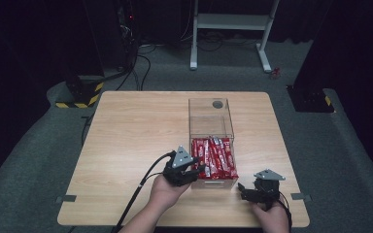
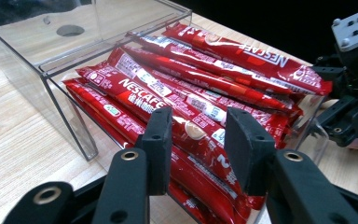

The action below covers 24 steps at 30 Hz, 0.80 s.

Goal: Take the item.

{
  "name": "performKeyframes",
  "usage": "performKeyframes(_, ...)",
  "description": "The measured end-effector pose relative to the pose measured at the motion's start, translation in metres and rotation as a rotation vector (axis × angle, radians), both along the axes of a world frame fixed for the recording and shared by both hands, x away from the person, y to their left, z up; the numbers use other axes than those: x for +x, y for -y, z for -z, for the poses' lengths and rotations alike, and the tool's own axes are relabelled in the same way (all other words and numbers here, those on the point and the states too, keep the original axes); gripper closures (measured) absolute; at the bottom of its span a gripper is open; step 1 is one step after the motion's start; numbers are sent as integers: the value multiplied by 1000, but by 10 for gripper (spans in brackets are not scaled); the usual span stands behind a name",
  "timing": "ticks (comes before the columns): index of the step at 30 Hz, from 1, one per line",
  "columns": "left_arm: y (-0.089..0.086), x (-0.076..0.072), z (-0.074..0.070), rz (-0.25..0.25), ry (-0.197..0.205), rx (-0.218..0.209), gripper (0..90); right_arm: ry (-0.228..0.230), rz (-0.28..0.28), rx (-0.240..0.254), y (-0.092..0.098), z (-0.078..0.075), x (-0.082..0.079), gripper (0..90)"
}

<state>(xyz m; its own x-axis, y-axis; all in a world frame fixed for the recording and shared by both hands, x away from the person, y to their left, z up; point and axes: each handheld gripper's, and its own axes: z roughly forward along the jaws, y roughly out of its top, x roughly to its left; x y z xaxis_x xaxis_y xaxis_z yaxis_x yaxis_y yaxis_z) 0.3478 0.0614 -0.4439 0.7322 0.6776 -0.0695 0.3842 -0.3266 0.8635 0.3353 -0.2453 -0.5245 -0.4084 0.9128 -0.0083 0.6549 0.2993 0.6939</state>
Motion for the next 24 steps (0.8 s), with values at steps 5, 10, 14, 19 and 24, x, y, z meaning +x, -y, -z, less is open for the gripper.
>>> performKeyframes(5, 4, 0, 4, 1, 0, 14, 667, 0, 0, 0, 0, 0, 0, 81)
performKeyframes(10, 6, -2, 6, 2, 20, 41, 689, -1, -2, 0, 0, 0, 0, 81)
performKeyframes(14, 6, -3, 8, -6, 24, 36, 735, -2, 0, 1, 0, 0, 0, 81)
performKeyframes(19, 5, -5, 10, -7, 29, 36, 813, -1, -2, -1, 0, 0, 0, 81)
performKeyframes(24, 6, -5, 12, -6, 21, 31, 861, 1, -3, -1, 0, 0, -1, 81)
